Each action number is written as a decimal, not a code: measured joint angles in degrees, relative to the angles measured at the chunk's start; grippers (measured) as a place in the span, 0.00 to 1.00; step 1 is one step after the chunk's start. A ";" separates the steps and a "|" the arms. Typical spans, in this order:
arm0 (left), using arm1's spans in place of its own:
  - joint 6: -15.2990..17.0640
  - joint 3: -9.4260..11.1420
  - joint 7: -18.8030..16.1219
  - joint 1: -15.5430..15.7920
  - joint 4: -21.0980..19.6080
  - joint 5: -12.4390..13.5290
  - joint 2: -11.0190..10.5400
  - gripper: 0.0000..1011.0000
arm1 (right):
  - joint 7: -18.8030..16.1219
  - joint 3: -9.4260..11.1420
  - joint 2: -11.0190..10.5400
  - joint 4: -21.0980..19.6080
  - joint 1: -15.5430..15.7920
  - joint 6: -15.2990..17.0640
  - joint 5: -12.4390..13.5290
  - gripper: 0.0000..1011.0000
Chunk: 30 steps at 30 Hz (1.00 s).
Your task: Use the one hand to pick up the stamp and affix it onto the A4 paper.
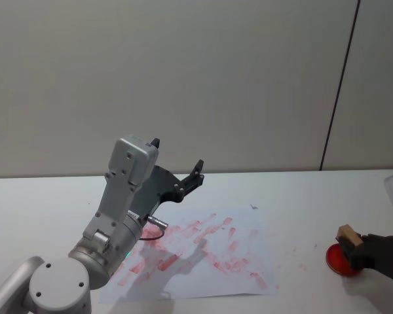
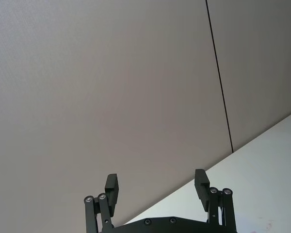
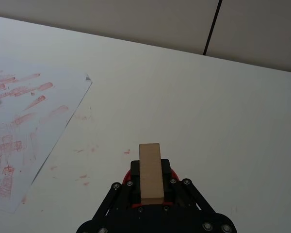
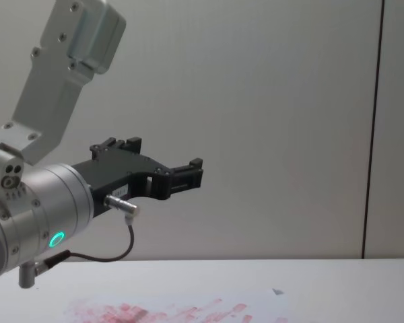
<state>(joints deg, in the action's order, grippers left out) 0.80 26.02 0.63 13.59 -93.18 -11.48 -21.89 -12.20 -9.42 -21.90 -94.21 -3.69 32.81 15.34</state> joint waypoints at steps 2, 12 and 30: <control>0.00 0.00 0.00 0.00 0.00 0.00 0.00 0.99 | -0.01 -0.10 0.14 0.24 -0.17 0.14 -0.16 0.22; 0.00 0.00 0.00 0.00 0.00 0.00 0.00 0.99 | 0.30 -0.64 0.79 1.24 -0.69 1.06 -0.95 0.22; 0.00 0.00 0.00 0.00 0.00 0.00 0.00 0.99 | 0.78 -0.99 1.22 1.80 -0.93 1.76 -1.54 0.59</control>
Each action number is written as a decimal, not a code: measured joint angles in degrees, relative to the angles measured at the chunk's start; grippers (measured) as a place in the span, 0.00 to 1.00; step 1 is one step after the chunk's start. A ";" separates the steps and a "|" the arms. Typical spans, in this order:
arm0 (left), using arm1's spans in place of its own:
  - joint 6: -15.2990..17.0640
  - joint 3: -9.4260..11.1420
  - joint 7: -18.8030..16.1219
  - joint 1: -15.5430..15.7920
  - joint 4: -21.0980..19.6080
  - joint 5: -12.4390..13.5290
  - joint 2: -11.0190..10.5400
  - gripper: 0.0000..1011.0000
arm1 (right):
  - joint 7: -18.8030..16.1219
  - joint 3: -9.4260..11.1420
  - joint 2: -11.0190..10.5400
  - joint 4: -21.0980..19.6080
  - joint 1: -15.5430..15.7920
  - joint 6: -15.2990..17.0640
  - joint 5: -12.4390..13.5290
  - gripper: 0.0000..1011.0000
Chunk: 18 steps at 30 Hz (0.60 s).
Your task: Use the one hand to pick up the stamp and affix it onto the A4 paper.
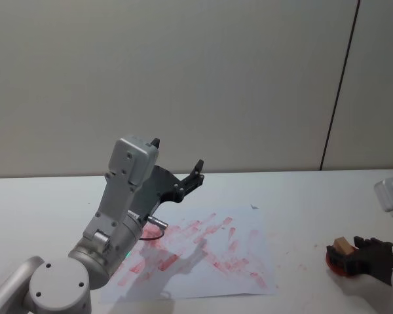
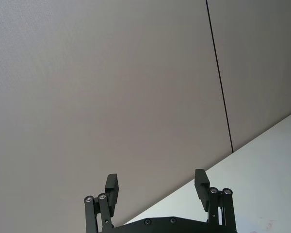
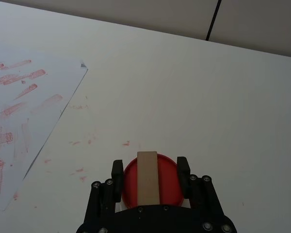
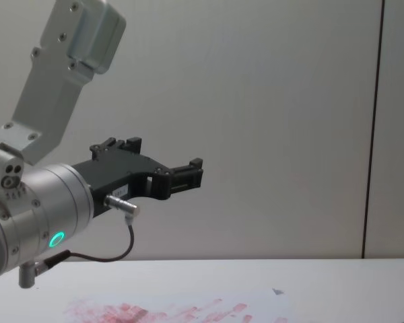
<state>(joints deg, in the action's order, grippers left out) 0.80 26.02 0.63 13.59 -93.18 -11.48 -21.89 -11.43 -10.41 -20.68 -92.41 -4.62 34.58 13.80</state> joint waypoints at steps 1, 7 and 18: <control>0.00 0.00 0.00 0.00 0.00 0.00 0.00 0.99 | 0.02 -0.01 0.01 0.02 -0.01 0.03 -0.02 0.63; 0.00 0.00 0.00 0.00 0.00 0.00 0.00 0.99 | 0.06 -0.06 0.05 0.07 -0.04 0.11 -0.08 0.82; 0.00 0.00 0.00 0.00 0.00 0.00 0.00 0.99 | 0.13 -0.10 0.11 0.13 -0.07 0.18 -0.13 0.99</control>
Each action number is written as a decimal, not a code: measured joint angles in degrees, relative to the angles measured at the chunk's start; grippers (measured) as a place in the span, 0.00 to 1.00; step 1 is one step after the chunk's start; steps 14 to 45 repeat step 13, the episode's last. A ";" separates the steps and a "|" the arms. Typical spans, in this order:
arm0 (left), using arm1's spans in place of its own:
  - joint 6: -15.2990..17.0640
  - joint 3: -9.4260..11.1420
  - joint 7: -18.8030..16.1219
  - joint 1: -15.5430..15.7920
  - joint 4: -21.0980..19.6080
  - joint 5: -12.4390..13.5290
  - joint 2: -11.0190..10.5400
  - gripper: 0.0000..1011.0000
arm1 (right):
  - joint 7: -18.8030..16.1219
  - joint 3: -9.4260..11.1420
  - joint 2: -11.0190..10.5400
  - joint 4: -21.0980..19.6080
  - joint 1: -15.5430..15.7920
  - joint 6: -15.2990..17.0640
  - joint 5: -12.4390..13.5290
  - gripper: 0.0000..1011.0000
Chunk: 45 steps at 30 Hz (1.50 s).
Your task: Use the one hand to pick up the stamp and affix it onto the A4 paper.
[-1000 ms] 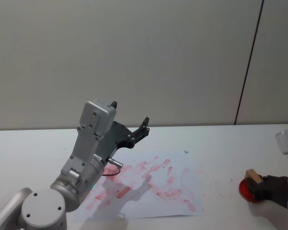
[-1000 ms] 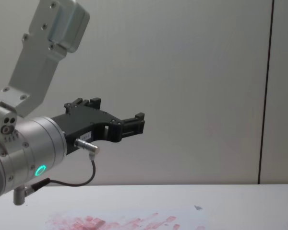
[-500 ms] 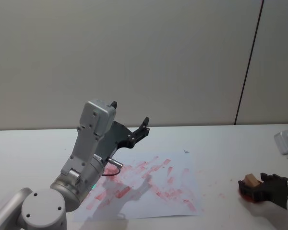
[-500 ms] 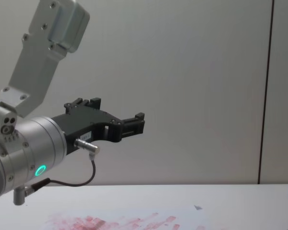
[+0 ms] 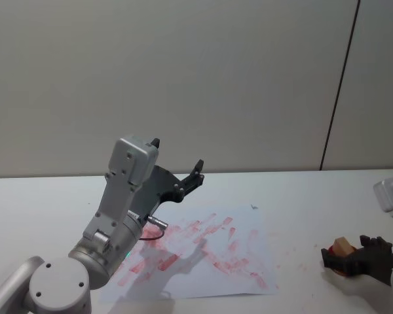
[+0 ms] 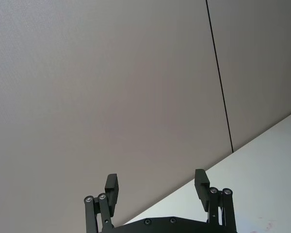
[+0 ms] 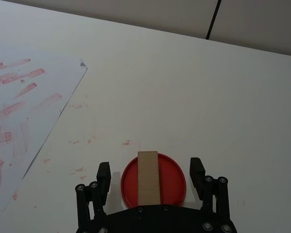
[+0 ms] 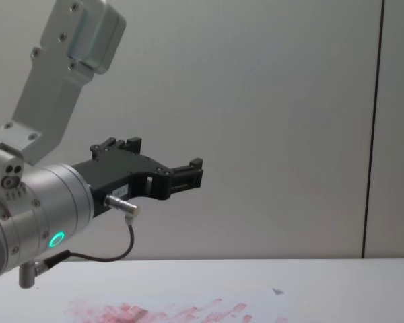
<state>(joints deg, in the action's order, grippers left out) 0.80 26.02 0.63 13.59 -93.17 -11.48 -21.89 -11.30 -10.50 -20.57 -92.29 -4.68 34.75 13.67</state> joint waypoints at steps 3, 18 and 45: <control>0.00 0.00 0.00 0.00 0.00 0.00 0.00 0.99 | 0.03 -0.01 0.00 0.00 0.00 -0.10 0.00 0.99; 0.00 0.00 0.00 0.00 0.00 0.00 0.00 0.99 | 0.90 -0.29 0.15 -1.05 0.64 -3.88 0.23 0.99; 0.00 0.00 0.00 0.00 0.00 0.00 0.00 0.99 | 0.90 -0.29 0.15 -1.05 0.64 -3.88 0.23 0.99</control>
